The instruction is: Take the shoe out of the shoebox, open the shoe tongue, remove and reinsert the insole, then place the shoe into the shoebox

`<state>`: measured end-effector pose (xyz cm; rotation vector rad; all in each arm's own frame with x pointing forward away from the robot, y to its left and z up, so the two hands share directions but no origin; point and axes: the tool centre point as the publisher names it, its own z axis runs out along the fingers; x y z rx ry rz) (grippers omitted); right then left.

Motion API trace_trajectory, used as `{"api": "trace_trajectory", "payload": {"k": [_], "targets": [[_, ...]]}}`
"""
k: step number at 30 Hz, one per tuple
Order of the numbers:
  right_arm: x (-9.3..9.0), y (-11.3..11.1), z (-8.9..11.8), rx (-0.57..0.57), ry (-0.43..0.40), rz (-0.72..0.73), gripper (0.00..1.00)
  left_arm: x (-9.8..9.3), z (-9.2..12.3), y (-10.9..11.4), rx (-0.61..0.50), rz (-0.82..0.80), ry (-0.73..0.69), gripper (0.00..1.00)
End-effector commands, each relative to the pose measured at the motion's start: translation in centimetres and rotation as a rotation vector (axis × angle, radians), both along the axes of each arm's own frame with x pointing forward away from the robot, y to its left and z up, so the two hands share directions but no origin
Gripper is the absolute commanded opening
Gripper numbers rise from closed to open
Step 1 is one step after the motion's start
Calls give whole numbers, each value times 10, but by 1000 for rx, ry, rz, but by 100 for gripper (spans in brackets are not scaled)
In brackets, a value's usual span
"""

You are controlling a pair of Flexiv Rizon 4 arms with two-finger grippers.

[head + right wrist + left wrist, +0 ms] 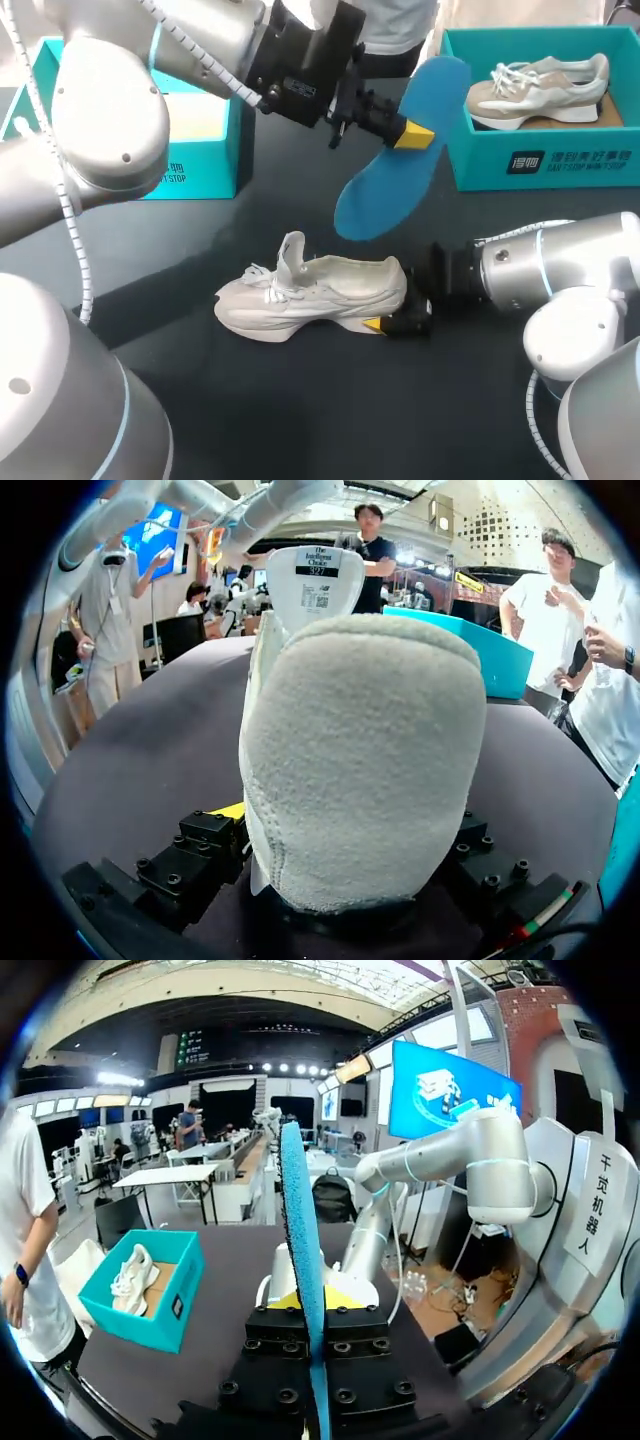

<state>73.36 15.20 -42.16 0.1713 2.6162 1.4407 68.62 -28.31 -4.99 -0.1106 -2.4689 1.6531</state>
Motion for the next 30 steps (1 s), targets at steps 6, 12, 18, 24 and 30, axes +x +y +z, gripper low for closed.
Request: {"api": "trace_trajectory", "payload": {"k": [6,12,18,24,30], "targets": [[1,2,-3,-4,-1,-2,0,-16,-2,-2,-146,167,131,0],[1,2,-3,-4,-1,-2,0,-16,-2,-2,-146,167,131,0],[1,2,-3,-4,-1,-2,0,-16,0,-2,-162,158,147,0],[1,2,-3,-4,-1,-2,0,-18,31,-2,-256,101,376,0],[1,2,-3,-4,-1,-2,0,-26,62,-1,-265,75,554,0]]}}
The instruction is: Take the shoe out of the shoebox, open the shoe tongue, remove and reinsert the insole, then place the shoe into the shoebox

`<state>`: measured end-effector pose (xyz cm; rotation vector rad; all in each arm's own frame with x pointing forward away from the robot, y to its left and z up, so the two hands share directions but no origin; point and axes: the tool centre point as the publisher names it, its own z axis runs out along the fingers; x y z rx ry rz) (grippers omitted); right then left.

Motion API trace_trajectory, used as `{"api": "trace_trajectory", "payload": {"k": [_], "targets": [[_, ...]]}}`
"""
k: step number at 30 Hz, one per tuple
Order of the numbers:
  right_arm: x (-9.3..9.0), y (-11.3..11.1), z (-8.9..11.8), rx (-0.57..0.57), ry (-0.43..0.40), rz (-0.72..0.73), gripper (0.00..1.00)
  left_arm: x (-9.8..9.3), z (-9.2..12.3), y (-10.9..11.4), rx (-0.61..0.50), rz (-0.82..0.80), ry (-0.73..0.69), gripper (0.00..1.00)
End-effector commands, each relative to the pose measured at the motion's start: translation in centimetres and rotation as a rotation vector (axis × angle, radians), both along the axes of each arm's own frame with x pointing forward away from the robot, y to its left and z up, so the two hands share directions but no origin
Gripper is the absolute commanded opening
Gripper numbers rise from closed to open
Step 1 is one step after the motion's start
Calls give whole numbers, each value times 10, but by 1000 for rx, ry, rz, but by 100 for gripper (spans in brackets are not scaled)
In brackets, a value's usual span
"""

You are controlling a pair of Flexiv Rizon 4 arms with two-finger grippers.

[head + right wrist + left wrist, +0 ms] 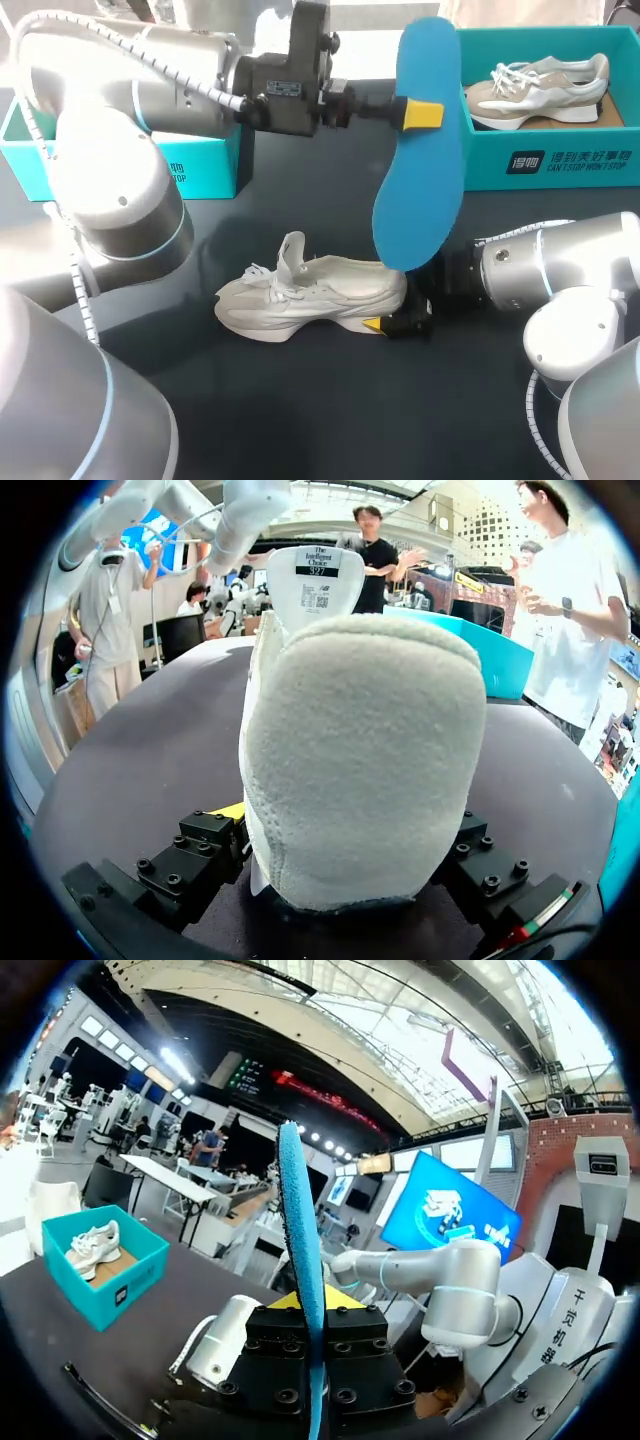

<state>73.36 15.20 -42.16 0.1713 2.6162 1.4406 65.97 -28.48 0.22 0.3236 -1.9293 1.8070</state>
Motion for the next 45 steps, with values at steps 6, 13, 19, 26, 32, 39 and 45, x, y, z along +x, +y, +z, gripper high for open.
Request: {"api": "trace_trajectory", "payload": {"k": [6,13,19,26,32,39,45], "targets": [[1,2,-3,-4,-1,-2,0,-7,30,1,7,-48,229,0],[1,2,-3,-4,-1,-2,0,-16,52,6,8,23,396,0],[1,2,-3,-4,-1,-2,0,-20,60,11,8,32,453,0],[1,2,-3,-4,-1,-2,0,-17,62,22,8,-14,485,0],[1,2,-3,-4,-1,-2,0,-11,70,27,0,-25,480,0],[1,2,-3,-4,-1,-2,0,-25,75,22,-13,-49,479,0],[1,2,-3,-4,-1,-2,0,-35,77,21,-18,-51,469,0]]}}
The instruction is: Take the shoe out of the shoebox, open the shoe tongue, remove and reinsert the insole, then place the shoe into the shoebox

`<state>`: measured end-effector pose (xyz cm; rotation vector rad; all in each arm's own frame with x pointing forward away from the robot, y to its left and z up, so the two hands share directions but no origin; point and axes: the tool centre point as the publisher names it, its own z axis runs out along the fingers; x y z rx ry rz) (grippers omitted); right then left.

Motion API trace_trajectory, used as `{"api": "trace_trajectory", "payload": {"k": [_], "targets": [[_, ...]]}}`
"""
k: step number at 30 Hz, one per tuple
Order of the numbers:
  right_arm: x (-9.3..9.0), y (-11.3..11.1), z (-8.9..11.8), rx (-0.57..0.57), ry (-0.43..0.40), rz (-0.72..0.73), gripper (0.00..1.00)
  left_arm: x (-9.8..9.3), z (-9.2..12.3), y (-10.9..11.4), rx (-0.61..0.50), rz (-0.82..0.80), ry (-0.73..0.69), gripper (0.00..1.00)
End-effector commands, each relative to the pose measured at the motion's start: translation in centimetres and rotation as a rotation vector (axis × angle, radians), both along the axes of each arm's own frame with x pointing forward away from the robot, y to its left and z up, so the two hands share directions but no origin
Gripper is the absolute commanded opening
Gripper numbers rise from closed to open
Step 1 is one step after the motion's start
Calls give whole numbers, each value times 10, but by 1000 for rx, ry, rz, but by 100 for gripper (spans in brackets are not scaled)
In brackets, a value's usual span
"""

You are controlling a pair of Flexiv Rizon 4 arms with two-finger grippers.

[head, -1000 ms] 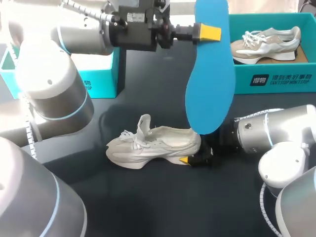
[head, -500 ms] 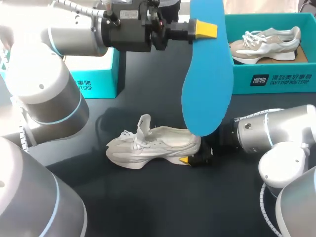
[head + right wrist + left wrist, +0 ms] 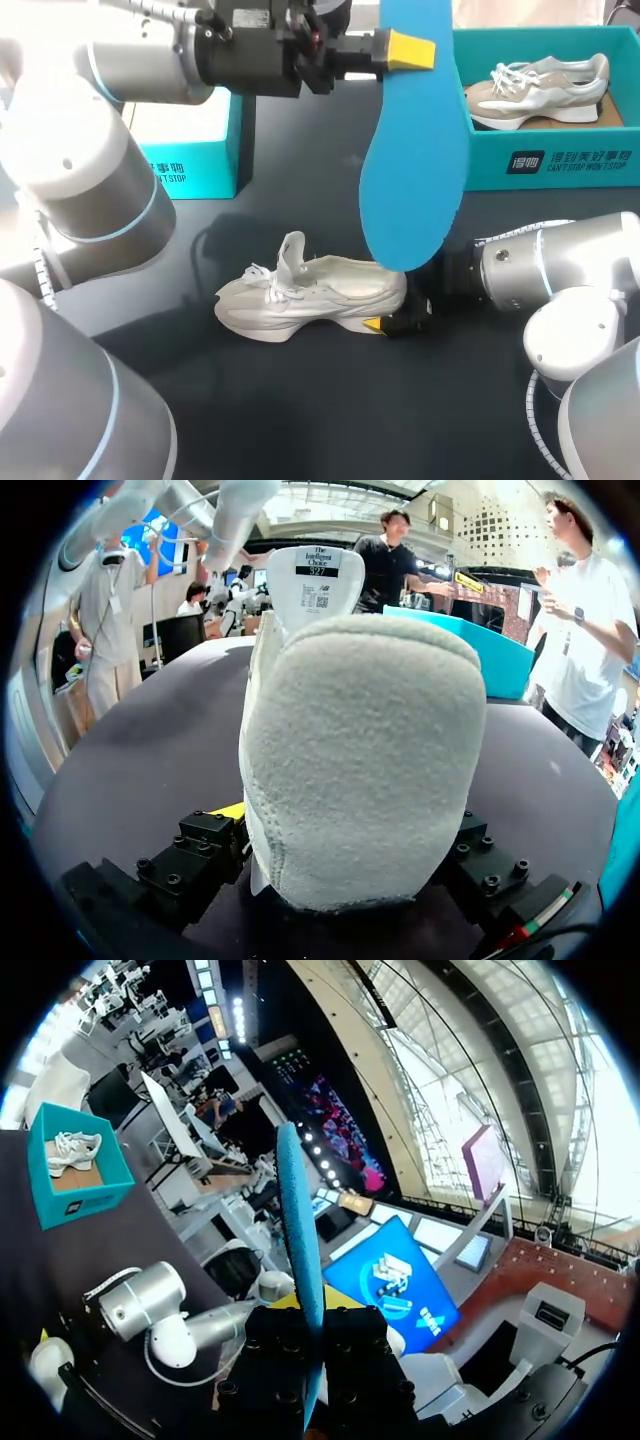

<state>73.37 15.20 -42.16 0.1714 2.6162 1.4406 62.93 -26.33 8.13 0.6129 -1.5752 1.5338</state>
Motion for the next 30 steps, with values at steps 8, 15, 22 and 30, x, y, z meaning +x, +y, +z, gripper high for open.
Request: {"api": "trace_trajectory", "payload": {"k": [8,15,22,30], "targets": [[1,2,-3,-4,-1,-2,0,-4,-2,0,2,22,-3,0],[1,2,-3,-4,-1,-2,0,-4,-2,0,2,22,-3,0],[1,2,-3,-4,-1,-2,100,-4,-2,0,2,22,-3,0],[6,-3,4,-66,-6,-12,100,-4,-2,0,2,22,-3,0]]}}
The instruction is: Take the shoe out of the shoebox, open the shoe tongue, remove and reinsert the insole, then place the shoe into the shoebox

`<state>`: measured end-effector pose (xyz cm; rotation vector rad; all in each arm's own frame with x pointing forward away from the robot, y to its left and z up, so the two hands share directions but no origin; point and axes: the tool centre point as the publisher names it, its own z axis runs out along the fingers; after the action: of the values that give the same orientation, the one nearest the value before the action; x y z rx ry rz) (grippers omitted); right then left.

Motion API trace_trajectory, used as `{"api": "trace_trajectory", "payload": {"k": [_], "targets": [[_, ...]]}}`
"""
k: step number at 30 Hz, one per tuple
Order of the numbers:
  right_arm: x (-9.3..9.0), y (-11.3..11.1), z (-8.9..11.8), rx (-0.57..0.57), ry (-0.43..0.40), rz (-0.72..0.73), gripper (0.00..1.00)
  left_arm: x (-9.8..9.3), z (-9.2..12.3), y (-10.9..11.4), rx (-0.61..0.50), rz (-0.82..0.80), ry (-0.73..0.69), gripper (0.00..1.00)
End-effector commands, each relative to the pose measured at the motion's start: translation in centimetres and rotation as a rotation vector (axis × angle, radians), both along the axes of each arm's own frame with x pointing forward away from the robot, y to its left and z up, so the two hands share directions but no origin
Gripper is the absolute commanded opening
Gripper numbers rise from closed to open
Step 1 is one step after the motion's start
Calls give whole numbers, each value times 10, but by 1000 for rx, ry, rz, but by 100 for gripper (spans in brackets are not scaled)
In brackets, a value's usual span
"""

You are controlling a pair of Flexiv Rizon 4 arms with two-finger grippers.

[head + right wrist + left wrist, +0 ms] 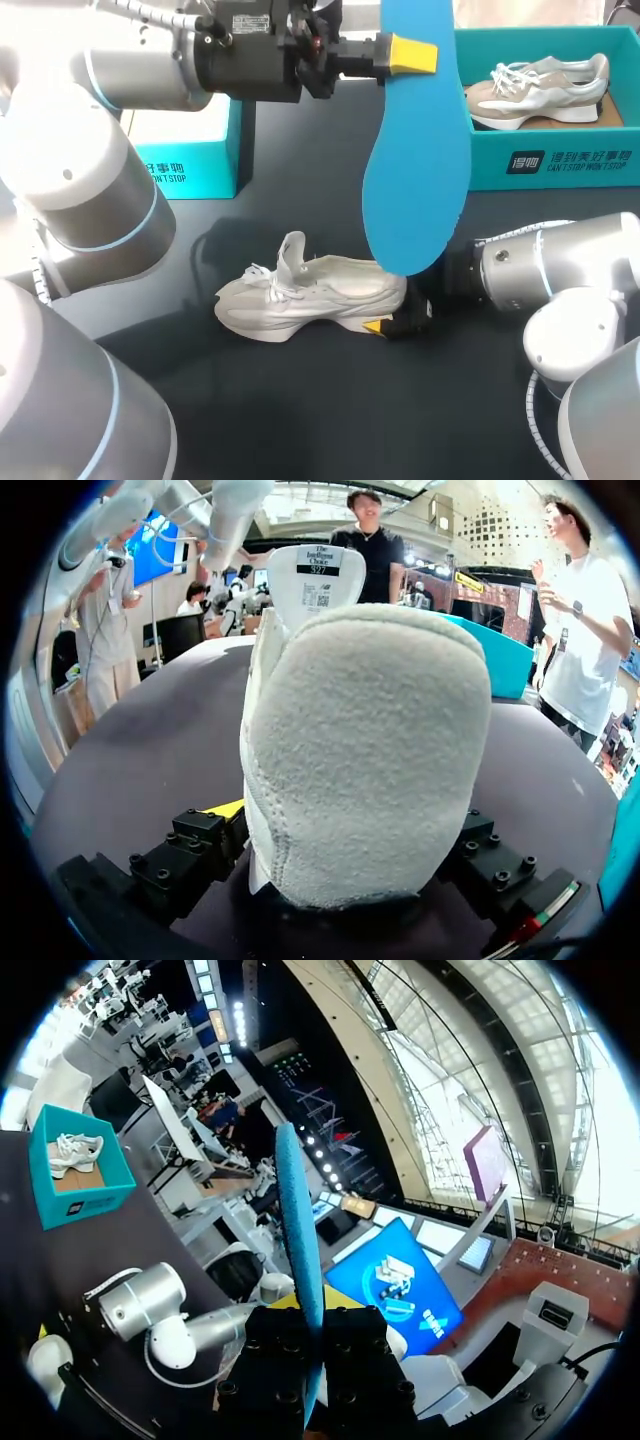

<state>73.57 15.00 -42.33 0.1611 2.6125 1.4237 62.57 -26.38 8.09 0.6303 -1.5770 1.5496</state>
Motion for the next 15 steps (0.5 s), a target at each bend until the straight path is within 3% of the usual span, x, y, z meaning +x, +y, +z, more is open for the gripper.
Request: {"api": "trace_trajectory", "payload": {"k": [1,6,12,15], "targets": [[5,-4,10,-57,7,-14,100,-1,-1,0,0,1,0,0],[7,-11,27,-117,-8,-19,100,-1,-1,0,0,1,0,0],[11,-18,37,-183,44,-21,100,-1,-1,0,0,1,0,0],[13,-23,44,-315,78,-78,100,-1,-1,0,0,1,0,0]]}}
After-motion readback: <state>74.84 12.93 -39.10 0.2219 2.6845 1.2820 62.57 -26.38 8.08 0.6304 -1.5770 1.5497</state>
